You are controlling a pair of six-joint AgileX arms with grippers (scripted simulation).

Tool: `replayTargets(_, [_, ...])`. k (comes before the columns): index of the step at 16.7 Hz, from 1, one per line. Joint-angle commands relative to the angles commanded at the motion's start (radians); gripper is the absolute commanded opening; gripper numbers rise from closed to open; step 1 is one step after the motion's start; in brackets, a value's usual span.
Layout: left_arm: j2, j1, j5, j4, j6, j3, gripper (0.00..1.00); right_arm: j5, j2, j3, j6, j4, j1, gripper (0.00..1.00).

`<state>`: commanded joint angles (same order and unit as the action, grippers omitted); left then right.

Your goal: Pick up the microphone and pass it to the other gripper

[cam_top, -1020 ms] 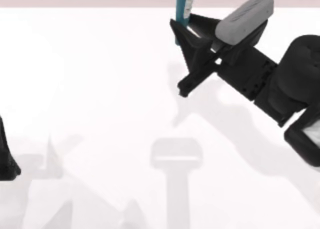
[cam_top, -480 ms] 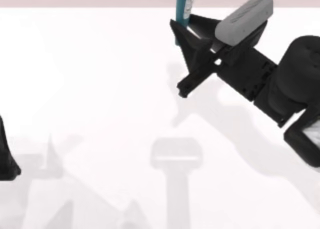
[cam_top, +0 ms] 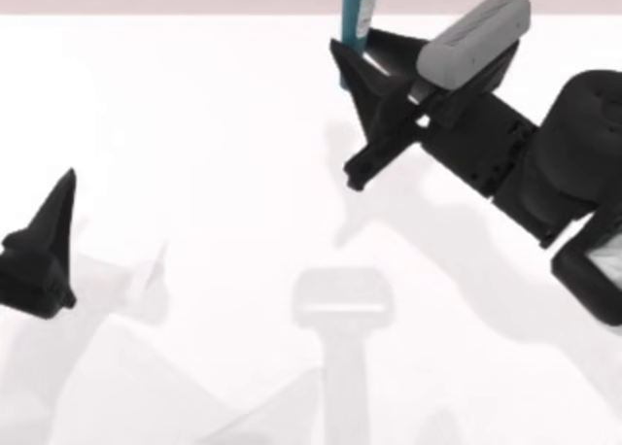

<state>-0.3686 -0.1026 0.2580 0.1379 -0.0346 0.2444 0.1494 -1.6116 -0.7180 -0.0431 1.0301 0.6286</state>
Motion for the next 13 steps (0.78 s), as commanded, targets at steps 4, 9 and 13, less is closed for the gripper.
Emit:
replayTargets(4, [-0.329, -0.071, 0.196, 0.112, -0.033, 0.198, 1.00, 0.000, 0.000, 0.000, 0.000, 0.000, 0.000, 0.00])
replayTargets(9, [-0.702, -0.153, 0.417, 0.235, -0.068, 0.417, 1.00, 0.000, 0.000, 0.000, 0.000, 0.000, 0.000, 0.00])
replayTargets(13, [-0.865, -0.193, 0.517, 0.290, -0.081, 0.513, 1.00, 0.000, 0.000, 0.000, 0.000, 0.000, 0.000, 0.00])
